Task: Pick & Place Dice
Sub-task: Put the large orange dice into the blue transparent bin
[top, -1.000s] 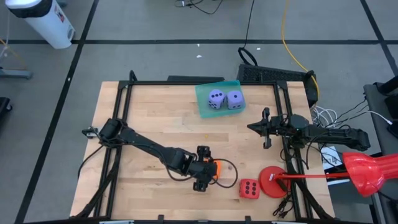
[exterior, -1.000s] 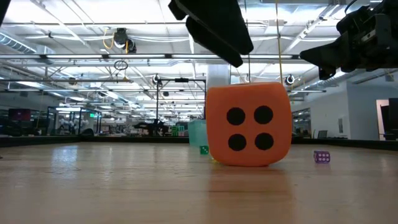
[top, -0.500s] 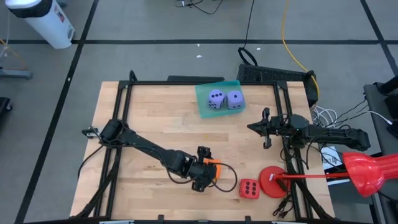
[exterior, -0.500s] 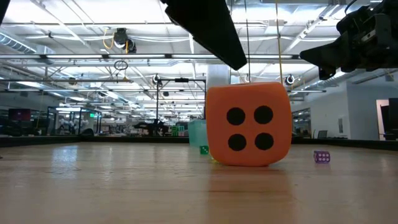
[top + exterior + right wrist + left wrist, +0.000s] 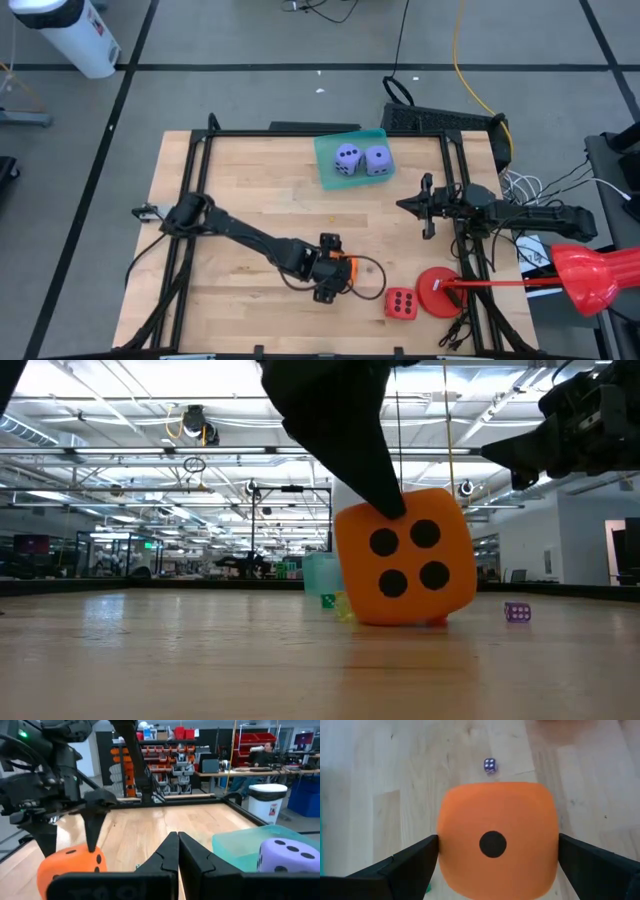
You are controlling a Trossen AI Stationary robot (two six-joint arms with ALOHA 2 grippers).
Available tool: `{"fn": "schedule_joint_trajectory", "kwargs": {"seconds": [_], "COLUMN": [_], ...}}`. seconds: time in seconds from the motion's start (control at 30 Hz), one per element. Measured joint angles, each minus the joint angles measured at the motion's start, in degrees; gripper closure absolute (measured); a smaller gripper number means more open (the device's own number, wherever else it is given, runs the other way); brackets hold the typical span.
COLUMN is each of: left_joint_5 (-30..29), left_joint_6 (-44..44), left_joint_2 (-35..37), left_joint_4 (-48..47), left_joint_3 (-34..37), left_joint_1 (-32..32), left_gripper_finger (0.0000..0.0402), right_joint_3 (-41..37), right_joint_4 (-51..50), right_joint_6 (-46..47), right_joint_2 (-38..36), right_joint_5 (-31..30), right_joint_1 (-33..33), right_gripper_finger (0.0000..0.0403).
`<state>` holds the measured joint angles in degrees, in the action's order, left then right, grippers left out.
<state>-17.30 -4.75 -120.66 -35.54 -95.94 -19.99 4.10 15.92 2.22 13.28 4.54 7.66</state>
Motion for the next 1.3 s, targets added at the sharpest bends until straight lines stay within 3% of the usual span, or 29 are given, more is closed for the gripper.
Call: {"fn": "schedule_joint_trajectory", "kwargs": {"seconds": [0.57,0.73,1.0,1.3], "left_joint_5": [11.1,10.9,2.4,1.6], "left_joint_6": [-7.4,-6.8,5.1,2.9], "left_joint_2": [0.1,0.1,0.3,0.9], "left_joint_4": [-1.8,-2.4,1.2,2.2], "left_joint_3": [-0.1,0.0,0.2,0.2], "left_joint_1": [7.9,8.2,3.8,3.0], "left_gripper_finger": [0.0002,0.0002,0.0002,0.0002], "right_joint_3": [0.0,0.0,0.0,0.0], "right_joint_4": [0.2,0.2,0.1,0.1], "right_joint_6": [0.1,0.1,0.1,0.1], "right_joint_2": [0.4,0.4,0.4,0.4], "right_joint_5": [0.0,0.0,0.0,0.0], "right_joint_1": [0.0,0.0,0.0,0.0], "right_gripper_finger": [0.0403,0.0403,0.0403,0.0403]}}
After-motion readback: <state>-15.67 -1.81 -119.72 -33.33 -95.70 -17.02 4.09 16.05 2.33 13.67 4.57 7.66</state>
